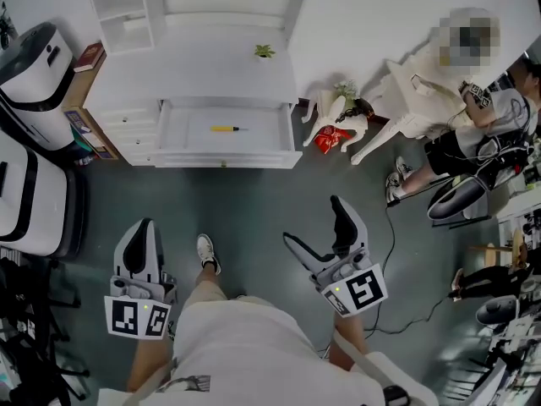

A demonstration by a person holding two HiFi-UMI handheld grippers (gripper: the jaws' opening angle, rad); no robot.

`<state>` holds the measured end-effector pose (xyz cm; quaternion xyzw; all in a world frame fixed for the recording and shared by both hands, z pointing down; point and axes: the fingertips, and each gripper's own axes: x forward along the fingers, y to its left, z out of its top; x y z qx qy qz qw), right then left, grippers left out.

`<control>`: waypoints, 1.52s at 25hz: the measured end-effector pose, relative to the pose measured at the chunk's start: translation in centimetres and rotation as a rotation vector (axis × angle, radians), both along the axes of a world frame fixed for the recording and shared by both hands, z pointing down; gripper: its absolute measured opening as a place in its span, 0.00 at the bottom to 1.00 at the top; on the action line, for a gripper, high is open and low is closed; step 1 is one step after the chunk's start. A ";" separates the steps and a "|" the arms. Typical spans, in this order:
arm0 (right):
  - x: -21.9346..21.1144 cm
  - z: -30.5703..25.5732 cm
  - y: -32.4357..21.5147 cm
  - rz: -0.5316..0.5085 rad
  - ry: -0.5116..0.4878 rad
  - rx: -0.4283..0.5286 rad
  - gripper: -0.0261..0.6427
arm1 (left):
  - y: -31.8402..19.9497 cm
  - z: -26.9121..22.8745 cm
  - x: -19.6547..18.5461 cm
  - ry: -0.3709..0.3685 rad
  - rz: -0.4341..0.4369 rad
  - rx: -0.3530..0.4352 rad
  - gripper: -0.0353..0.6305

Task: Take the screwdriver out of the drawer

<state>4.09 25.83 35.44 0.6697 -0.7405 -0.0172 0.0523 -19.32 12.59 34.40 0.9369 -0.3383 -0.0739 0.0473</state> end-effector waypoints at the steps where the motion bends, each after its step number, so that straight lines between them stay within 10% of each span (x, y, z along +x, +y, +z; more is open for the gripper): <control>1: 0.4 0.0 -1.3 0.003 0.004 -0.006 0.71 | -1.5 0.2 0.7 0.007 0.009 -0.004 0.08; 18: 1.7 -1.8 -26.1 0.002 0.047 -0.096 0.71 | -27.1 0.2 6.0 0.055 0.104 -0.053 0.08; 38: 8.5 -1.0 -28.2 0.114 0.034 -0.126 0.71 | -31.5 0.0 15.2 0.060 0.233 -0.057 0.08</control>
